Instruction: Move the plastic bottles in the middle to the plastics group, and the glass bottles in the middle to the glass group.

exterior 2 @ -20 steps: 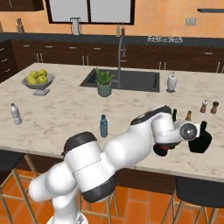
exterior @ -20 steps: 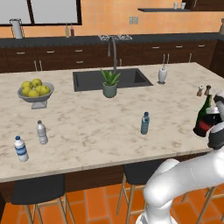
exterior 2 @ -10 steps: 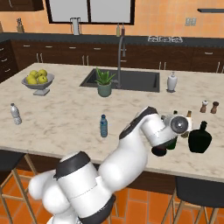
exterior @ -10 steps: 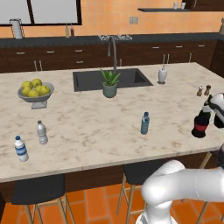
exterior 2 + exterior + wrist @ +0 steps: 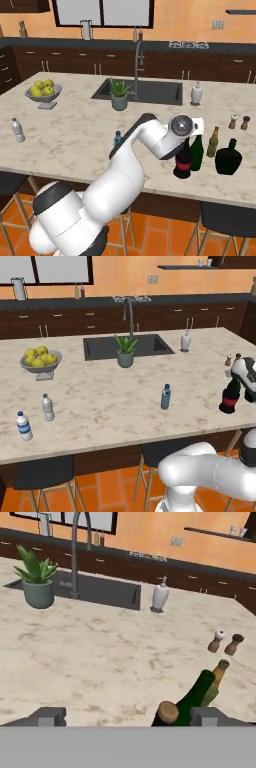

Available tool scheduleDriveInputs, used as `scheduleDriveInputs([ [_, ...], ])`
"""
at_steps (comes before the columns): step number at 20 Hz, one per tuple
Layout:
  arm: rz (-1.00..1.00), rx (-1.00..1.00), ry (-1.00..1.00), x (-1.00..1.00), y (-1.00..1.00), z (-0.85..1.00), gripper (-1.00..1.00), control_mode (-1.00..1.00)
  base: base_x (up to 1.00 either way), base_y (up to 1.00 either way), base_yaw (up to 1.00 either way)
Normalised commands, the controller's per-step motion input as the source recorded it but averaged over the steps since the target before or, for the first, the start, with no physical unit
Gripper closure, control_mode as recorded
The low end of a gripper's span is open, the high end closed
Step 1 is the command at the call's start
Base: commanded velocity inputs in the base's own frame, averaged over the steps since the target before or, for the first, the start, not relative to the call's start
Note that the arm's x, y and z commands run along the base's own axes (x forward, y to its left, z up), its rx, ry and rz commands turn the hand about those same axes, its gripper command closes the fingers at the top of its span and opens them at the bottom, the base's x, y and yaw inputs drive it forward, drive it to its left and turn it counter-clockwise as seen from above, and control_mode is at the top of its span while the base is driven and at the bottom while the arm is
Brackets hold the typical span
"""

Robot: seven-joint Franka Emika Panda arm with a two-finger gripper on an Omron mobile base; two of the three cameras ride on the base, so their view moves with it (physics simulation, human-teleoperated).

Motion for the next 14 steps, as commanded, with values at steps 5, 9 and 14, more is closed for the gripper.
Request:
scheduleDriveInputs([
  [5,0.00,-0.16,0.01,-0.31,0.59,0.50,-1.00,-1.00,0.00,0.00,0.00],
  [9,0.00,-0.15,0.13,-0.21,0.64,0.30,-1.00,-1.00,0.00,0.00,0.00],
  [14,-0.02,-0.10,0.30,-0.12,0.55,0.03,-1.00,-1.00,0.00,0.00,0.00],
])
